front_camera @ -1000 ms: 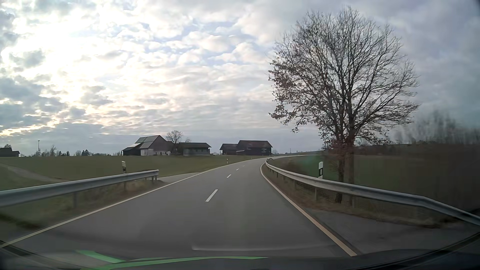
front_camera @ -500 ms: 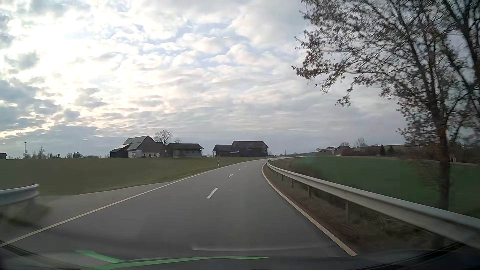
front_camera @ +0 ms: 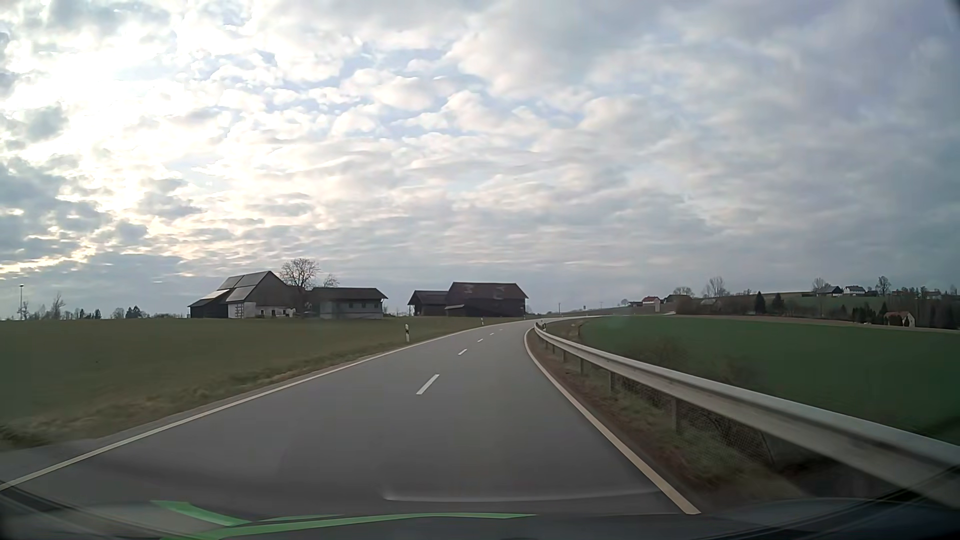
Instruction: Follow the waypoints while adhering to traffic rules and regulations
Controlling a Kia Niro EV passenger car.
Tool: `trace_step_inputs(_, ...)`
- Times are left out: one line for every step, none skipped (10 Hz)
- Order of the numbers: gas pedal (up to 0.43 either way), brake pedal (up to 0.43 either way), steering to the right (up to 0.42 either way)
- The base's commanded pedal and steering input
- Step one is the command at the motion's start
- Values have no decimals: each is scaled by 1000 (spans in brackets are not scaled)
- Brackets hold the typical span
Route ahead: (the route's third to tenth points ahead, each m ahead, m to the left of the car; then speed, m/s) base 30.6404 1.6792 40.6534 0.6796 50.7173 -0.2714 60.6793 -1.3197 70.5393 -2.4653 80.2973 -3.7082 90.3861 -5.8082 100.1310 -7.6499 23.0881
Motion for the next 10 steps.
trace_step_inputs(177, 0, 12)
trace_step_inputs(189, 0, 12)
trace_step_inputs(189, 0, 12)
trace_step_inputs(189, 0, 12)
trace_step_inputs(189, 0, 12)
trace_step_inputs(189, 0, 12)
trace_step_inputs(197, 0, 12)
trace_step_inputs(197, 0, 12)
trace_step_inputs(197, 0, 12)
trace_step_inputs(209, 0, 12)
